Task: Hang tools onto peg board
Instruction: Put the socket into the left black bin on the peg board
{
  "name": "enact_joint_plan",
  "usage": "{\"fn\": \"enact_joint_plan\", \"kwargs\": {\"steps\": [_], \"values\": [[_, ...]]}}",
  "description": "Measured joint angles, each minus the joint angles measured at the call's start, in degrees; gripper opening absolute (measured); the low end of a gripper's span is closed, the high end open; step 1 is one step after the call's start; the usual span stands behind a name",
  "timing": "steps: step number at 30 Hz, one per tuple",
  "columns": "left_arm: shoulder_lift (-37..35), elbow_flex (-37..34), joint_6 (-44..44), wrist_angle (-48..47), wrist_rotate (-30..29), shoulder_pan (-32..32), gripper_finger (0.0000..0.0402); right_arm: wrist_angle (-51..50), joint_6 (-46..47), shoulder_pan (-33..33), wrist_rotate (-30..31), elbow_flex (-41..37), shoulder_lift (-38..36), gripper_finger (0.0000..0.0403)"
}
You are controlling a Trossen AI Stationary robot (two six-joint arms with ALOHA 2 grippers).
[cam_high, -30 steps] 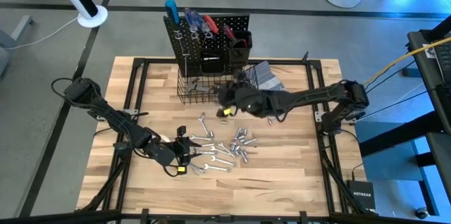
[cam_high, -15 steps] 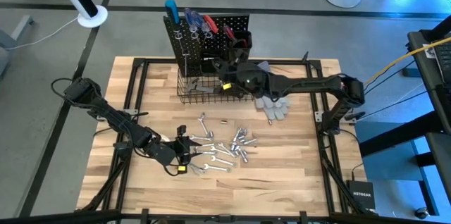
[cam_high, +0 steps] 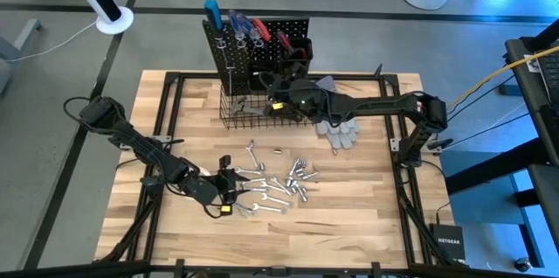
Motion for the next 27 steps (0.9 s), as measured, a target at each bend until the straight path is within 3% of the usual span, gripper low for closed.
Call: {"fn": "enact_joint_plan", "kwargs": {"steps": [6, 12, 15, 22, 27], "values": [[0.0, 0.0, -0.8, -0.5, 0.0, 0.0, 0.0136, -1.4, -1.5, 3.2, 3.2, 0.0, -2.3, 0.0183], [0.0, 0.0, -1.5, -0.8, 0.2, -0.3, 0.0136, -15.1, -0.1, 11.6, 2.7, 0.0, -9.3, 0.0186], [0.0, 0.0, -2.3, -1.4, 0.2, -0.4, 0.0136, -25.5, 4.8, 16.2, 1.6, 0.0, -13.3, 0.0186], [0.0, 0.0, -2.5, -1.4, 0.2, -0.4, 0.0136, -51.1, 21.7, 24.8, -7.4, 0.0, -17.4, 0.0186], [0.0, 0.0, -2.2, -1.1, 0.2, -0.3, 0.0136, -58.7, 29.7, 28.0, -11.2, -2.7, -16.9, 0.0186]]}}
